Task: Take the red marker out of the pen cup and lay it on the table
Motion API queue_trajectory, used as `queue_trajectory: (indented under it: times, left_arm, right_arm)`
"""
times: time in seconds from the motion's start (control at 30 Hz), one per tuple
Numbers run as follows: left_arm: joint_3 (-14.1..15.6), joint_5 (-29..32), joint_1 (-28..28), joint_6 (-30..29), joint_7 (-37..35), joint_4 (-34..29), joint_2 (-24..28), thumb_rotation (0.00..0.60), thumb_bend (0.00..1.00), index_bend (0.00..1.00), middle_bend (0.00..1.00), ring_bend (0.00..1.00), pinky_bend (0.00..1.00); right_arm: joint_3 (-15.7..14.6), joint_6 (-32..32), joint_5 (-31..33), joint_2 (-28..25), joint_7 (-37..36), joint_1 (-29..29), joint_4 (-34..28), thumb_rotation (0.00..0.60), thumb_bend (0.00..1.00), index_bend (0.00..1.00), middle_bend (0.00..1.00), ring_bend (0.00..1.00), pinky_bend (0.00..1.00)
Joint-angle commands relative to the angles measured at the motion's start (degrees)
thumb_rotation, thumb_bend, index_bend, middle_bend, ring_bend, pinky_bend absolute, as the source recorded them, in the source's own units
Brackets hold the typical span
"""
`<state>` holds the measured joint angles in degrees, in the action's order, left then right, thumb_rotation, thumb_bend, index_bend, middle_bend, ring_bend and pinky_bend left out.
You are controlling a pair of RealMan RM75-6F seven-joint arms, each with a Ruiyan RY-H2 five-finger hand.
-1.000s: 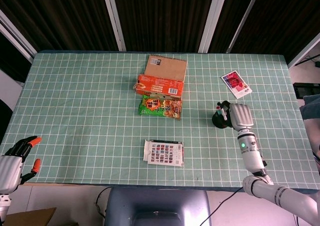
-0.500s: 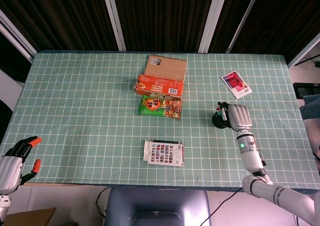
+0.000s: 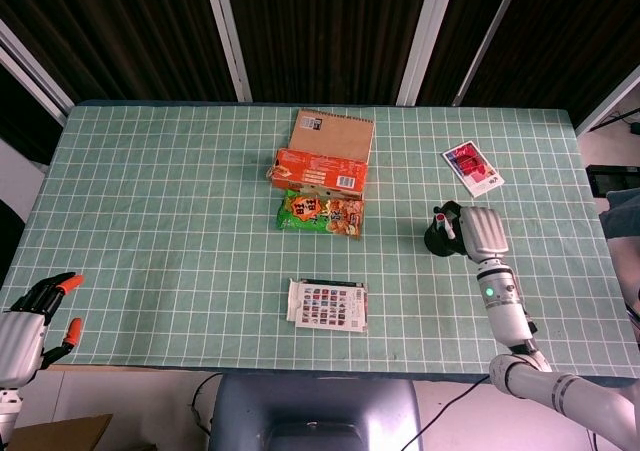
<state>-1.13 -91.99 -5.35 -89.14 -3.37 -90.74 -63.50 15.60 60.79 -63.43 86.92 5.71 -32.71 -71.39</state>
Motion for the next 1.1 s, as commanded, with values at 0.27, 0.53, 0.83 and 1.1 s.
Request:
queue_trajectory:
  times: [0.27, 0.53, 0.83, 1.1]
  left_arm:
    - [0.1, -0.1, 0.1, 0.0, 0.1, -0.1, 0.0, 0.6, 0.46, 0.22, 0.17, 0.18, 0.39]
    - [0.2, -0.3, 0.1, -0.1, 0.2, -0.2, 0.1, 0.6, 0.46, 0.22, 0.17, 0.18, 0.39]
    - [0.2, -0.5, 0.2, -0.3, -0.5, -0.1, 0.2, 0.6, 0.46, 0.22, 0.17, 0.18, 0.39]
    - [0.3, -0.4, 0.1, 0.0, -0.8, -0.3, 0.5, 0.6, 0.46, 0.22, 0.17, 0.19, 0.39]
  right_arm:
    - [-1.2, 7.3, -8.9, -6.1, -4.5, 3.2, -13.1, 0.6, 1.0, 0.84, 1.0, 1.0, 1.0]
    - [-5.0, 12.3, -17.2, -10.8, 0.2, 5.6, -24.9, 0.6, 1.0, 0.84, 1.0, 1.0, 1.0]
    - [-8.1, 5.1, -9.9, -13.1, 16.2, 4.3, -30.4, 0.6, 1.0, 0.84, 1.0, 1.0, 1.0]
    - [-8.1, 0.9, 10.0, -11.7, 37.2, -0.3, -31.3, 0.6, 1.0, 0.84, 1.0, 1.0, 1.0]
